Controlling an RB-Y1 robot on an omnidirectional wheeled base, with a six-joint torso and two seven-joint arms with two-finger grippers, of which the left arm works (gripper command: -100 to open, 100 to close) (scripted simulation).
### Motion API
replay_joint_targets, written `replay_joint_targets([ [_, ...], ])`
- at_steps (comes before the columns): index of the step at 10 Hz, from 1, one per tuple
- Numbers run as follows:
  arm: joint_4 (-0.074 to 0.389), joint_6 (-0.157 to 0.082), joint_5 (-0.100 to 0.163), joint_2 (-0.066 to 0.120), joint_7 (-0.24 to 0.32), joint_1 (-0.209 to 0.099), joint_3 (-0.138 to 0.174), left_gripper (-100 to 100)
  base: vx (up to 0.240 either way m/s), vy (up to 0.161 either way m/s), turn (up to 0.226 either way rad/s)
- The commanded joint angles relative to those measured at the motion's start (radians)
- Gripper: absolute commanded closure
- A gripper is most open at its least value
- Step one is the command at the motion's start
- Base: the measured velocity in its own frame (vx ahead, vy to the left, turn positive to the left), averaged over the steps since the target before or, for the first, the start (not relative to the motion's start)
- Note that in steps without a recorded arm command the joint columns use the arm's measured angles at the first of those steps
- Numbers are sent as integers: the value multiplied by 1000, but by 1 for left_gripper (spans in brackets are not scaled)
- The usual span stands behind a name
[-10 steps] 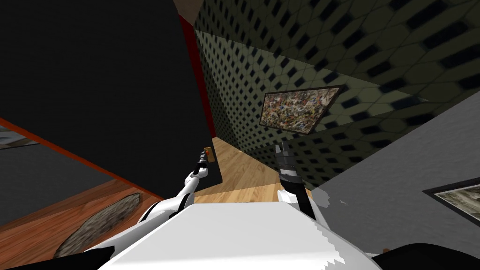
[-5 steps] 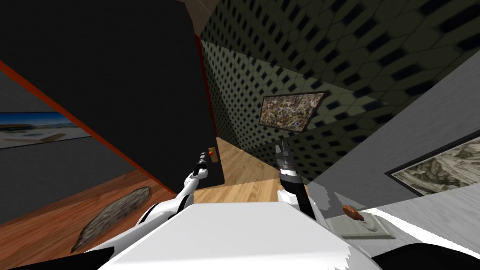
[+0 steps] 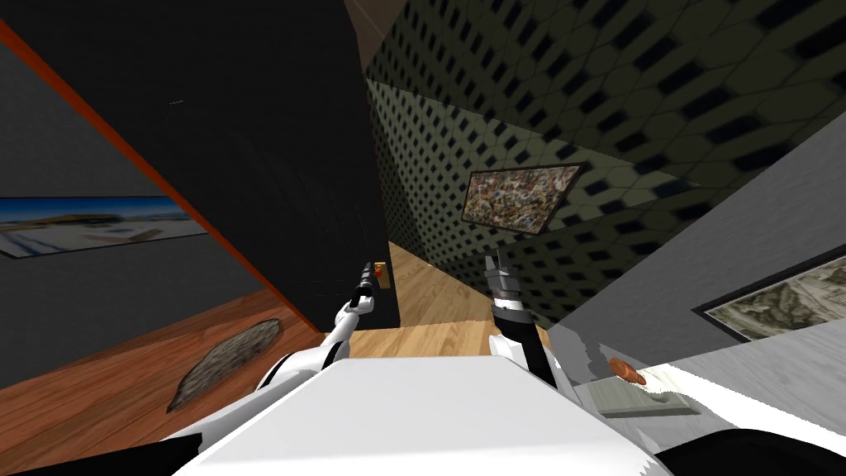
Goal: Push the door open
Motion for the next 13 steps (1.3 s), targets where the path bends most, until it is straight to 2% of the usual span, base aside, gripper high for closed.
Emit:
replay_joint_targets([
  [1, -25, 11, -8, -33, -13, 5, -14, -100, -82, 62, 105],
  [2, -28, 13, -12, -49, -19, 2, -21, -100, -81, 49, 59],
  [3, -35, 15, -19, -81, -30, -4, -36, -100, -115, 67, 102],
  [4, -38, 17, -23, -97, -36, -7, -44, -100, -129, 75, 100],
  [6, -38, 17, -23, -97, -36, -7, -44, -100, -63, 31, 6],
  [7, -44, 19, -30, -129, -46, -13, -57, -100, -65, 30, 87],
  [8, -47, 21, -33, -143, -51, -16, -64, -100, -114, 27, 91],
  [9, -47, 21, -33, -143, -51, -16, -64, -100, -79, 14, 23],
  [10, -54, 23, -41, -180, -62, -22, -79, -100, -126, -3, 74],
  [11, -55, 24, -43, -189, -65, -23, -82, -100, -143, -9, 80],
  [12, -38, 12, -41, -178, -60, -26, -78, -100, -11, 18, 38],
  [13, -40, 12, -41, -148, -62, -26, -78, -100, 63, 45, -3],
])
